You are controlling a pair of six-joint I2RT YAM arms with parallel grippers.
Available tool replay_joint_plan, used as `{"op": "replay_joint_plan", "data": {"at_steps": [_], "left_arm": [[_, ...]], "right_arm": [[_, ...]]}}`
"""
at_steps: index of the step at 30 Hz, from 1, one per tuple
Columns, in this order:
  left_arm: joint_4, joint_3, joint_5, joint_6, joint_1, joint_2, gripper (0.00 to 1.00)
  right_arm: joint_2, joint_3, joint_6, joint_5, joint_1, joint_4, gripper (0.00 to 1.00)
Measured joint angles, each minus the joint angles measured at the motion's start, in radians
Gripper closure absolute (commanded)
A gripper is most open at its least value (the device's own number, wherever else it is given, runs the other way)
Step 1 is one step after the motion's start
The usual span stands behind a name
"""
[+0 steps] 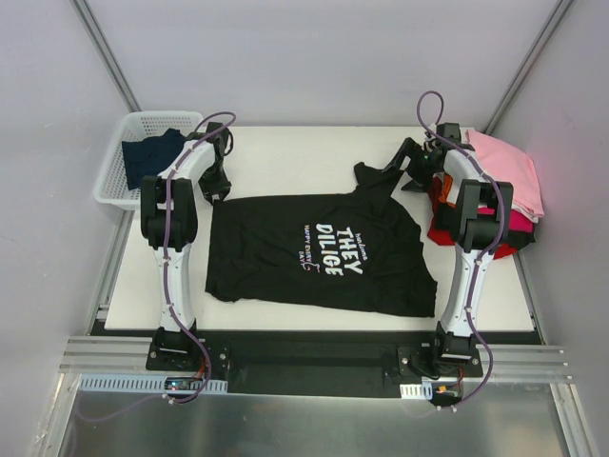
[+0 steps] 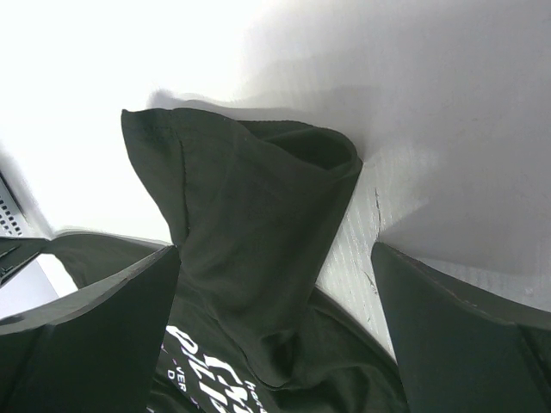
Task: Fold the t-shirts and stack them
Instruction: Grap the side of the flattened tshirt furthest away from the robot with both arms
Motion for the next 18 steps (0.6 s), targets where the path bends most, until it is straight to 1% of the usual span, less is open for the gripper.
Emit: {"op": "replay_joint_plan", "data": {"at_steps": [1, 4, 5, 6, 15, 18], "left_arm": [[0.0, 0.0, 0.003, -0.001, 0.0, 0.0, 0.71], [0.0, 0.0, 0.009, 0.0, 0.0, 0.0, 0.79], [0.0, 0.0, 0.01, 0.0, 0.0, 0.0, 0.93], [0.0, 0.0, 0.01, -0.002, 0.0, 0.0, 0.99], [0.0, 0.0, 0.01, 0.002, 0.0, 0.0, 1.0], [-0.001, 0.0, 0.01, 0.003, 0.0, 0.0, 1.0]], "right_arm": [[0.0, 0.0, 0.0, 0.0, 0.0, 0.0, 0.02], [0.0, 0.0, 0.0, 0.0, 0.0, 0.0, 0.01], [0.0, 0.0, 0.0, 0.0, 0.0, 0.0, 0.02], [0.0, 0.0, 0.0, 0.0, 0.0, 0.0, 0.02], [0.0, 0.002, 0.0, 0.003, -0.001, 0.0, 0.01], [0.003, 0.01, 0.002, 0.006, -0.003, -0.007, 0.03]]}}
